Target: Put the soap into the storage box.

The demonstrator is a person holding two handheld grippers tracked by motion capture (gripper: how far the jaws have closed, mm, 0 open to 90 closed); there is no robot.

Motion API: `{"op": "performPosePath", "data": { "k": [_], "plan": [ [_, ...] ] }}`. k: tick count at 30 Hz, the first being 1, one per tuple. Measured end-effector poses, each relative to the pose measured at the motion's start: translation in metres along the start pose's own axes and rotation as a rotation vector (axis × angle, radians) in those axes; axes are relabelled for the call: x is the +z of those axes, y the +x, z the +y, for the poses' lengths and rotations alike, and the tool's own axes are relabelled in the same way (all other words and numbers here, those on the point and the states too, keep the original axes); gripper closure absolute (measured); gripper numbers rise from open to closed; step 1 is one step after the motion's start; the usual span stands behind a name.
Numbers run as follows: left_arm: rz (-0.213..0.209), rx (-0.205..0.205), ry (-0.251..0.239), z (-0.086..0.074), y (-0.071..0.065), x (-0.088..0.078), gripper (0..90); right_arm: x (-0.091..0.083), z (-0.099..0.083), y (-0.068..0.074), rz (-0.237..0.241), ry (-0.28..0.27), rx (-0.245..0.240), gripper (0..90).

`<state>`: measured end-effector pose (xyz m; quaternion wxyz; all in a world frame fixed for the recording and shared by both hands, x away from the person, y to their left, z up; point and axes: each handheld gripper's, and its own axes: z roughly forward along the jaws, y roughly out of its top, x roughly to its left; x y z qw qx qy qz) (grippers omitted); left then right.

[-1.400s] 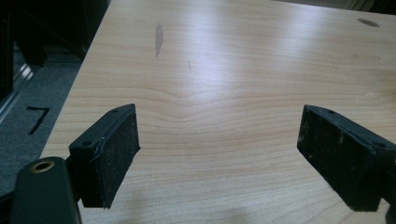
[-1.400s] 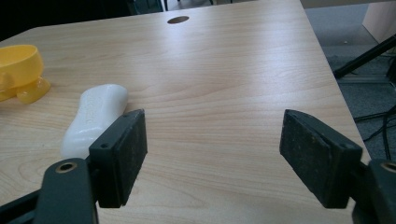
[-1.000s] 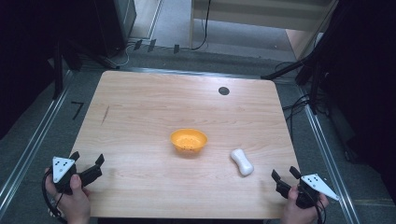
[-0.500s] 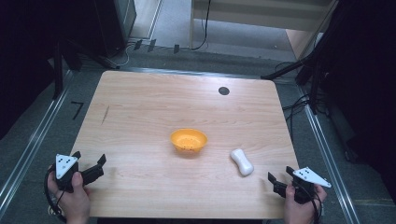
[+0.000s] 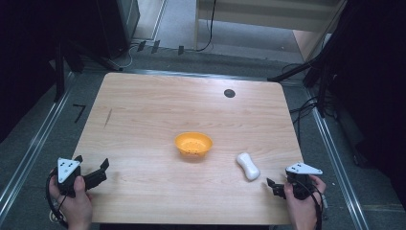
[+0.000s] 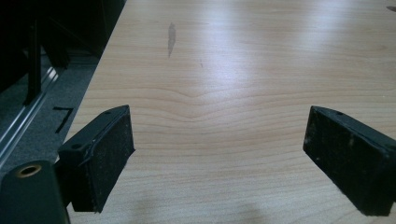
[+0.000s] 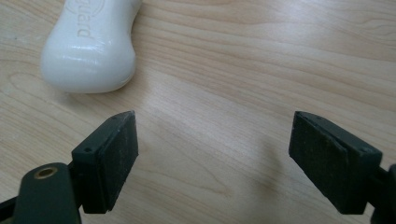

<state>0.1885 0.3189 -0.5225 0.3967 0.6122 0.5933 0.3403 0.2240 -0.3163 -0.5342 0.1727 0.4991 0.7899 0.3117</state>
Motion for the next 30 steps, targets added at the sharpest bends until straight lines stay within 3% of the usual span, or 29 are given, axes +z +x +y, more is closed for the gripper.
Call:
{"op": "performPosePath", "data": {
  "k": [18, 30],
  "plan": [
    [-0.011, -0.012, 0.007, 0.000, 0.002, 0.001, 9.0, 0.012, 0.039, 0.009, -0.003, 0.217, -0.055, 13.6],
    [-0.011, -0.005, 0.003, 0.000, 0.001, 0.001, 9.0, 0.019, 0.060, 0.017, 0.010, 0.265, -0.086, 13.5]
  ]
}}
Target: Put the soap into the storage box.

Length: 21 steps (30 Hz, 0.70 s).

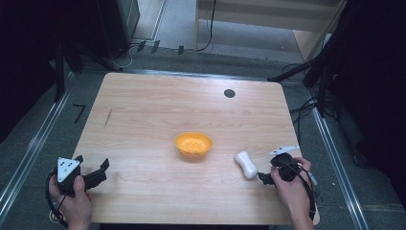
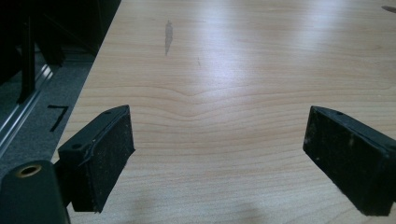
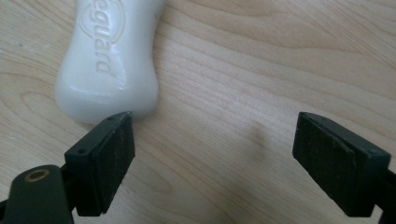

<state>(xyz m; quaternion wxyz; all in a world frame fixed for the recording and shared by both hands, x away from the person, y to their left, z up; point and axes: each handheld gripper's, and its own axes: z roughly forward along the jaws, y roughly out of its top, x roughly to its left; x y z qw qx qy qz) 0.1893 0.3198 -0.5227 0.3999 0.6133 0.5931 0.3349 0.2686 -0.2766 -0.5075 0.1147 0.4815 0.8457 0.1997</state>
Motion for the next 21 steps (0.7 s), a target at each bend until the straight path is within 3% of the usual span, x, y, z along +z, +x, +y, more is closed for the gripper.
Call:
{"op": "performPosePath", "data": {
  "k": [14, 21],
  "plan": [
    [-0.007, -0.014, 0.002, 0.000, 0.002, 0.000, 9.0, -0.013, 0.023, 0.007, 0.003, 0.033, -0.031, 13.8],
    [-0.011, -0.017, 0.001, 0.000, 0.002, 0.000, 9.0, -0.012, 0.035, 0.015, 0.027, 0.045, -0.023, 13.8]
  ]
}}
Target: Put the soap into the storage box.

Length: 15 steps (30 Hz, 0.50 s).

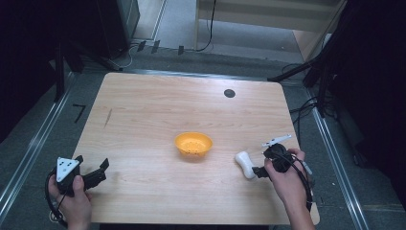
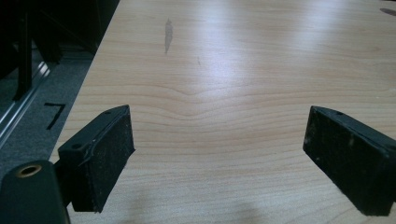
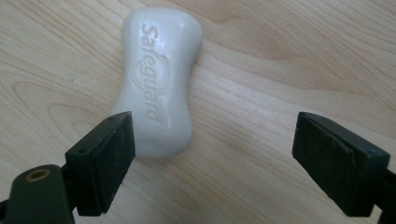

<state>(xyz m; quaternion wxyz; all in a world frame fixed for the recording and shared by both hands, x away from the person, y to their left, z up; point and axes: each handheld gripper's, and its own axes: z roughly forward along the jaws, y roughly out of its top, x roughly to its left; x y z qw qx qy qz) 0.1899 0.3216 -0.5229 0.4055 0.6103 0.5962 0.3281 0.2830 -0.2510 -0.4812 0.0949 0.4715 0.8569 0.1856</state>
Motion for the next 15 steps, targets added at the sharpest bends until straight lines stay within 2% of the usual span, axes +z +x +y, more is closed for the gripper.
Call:
{"op": "performPosePath", "data": {
  "k": [2, 6, 15],
  "plan": [
    [0.000, 0.000, 0.002, 0.000, 0.000, 0.000, 9.0, 0.000, 0.003, 0.001, 0.007, -0.002, -0.003, 13.8],
    [0.000, 0.000, 0.003, 0.000, 0.000, 0.000, 9.0, 0.001, 0.009, 0.005, 0.032, -0.004, 0.025, 13.8],
    [-0.002, -0.002, 0.005, 0.000, 0.000, 0.000, 9.0, 0.009, 0.018, 0.012, 0.036, 0.028, 0.044, 16.5]
  ]
}}
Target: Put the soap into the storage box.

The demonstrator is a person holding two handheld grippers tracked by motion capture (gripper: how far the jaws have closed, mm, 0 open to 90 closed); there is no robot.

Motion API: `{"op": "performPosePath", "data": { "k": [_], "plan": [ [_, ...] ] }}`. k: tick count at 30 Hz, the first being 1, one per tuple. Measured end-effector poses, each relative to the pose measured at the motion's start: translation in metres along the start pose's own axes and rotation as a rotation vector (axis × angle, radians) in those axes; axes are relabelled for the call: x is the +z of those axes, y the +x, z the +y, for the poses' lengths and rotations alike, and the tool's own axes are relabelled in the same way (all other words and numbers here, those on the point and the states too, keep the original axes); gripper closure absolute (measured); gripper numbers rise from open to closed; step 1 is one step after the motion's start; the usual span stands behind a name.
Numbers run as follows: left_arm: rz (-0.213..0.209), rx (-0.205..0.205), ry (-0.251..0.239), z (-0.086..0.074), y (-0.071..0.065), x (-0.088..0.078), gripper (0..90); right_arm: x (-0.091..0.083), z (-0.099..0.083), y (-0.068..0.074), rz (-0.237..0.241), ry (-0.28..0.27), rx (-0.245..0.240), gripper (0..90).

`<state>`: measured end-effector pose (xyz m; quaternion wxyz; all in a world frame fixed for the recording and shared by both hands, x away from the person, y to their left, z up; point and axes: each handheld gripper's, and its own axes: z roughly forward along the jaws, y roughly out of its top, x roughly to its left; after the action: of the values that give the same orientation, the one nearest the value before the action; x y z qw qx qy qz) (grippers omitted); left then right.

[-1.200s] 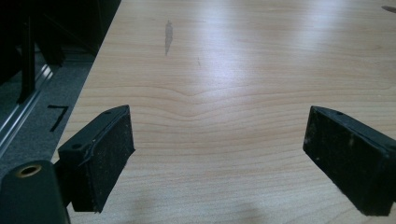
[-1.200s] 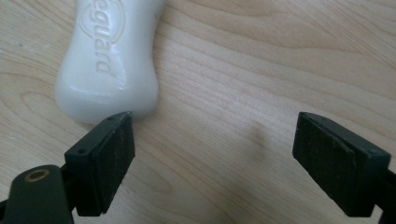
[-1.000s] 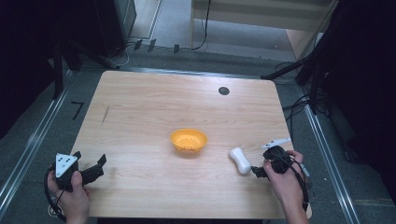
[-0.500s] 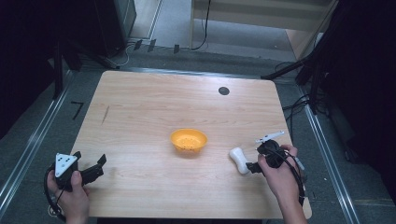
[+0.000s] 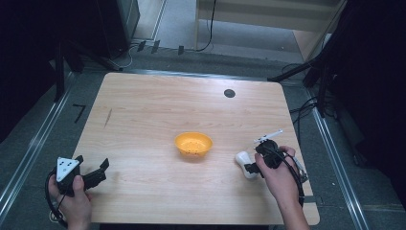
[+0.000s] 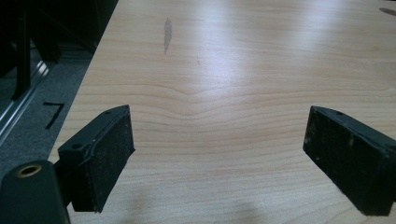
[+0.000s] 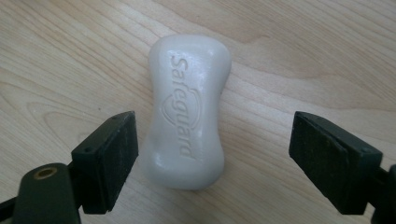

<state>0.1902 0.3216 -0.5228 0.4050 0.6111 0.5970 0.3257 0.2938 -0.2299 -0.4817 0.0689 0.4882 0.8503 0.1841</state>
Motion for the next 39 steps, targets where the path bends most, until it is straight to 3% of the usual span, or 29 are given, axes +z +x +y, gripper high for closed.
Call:
{"op": "performPosePath", "data": {
  "k": [6, 11, 26, 39],
  "plan": [
    [-0.003, -0.002, 0.000, 0.000, 0.000, 0.000, 9.0, 0.007, 0.005, 0.005, -0.004, 0.020, 0.009, 21.6],
    [-0.003, -0.002, 0.001, 0.000, 0.000, 0.000, 9.0, 0.012, 0.010, 0.010, 0.000, 0.030, 0.032, 33.0],
    [-0.006, -0.004, 0.005, 0.000, 0.001, 0.000, 9.0, 0.024, 0.011, 0.015, -0.019, 0.095, 0.027, 39.3],
    [-0.008, -0.005, 0.005, 0.000, 0.001, 0.001, 9.0, 0.034, 0.010, 0.020, -0.046, 0.123, -0.045, 45.6]
  ]
}}
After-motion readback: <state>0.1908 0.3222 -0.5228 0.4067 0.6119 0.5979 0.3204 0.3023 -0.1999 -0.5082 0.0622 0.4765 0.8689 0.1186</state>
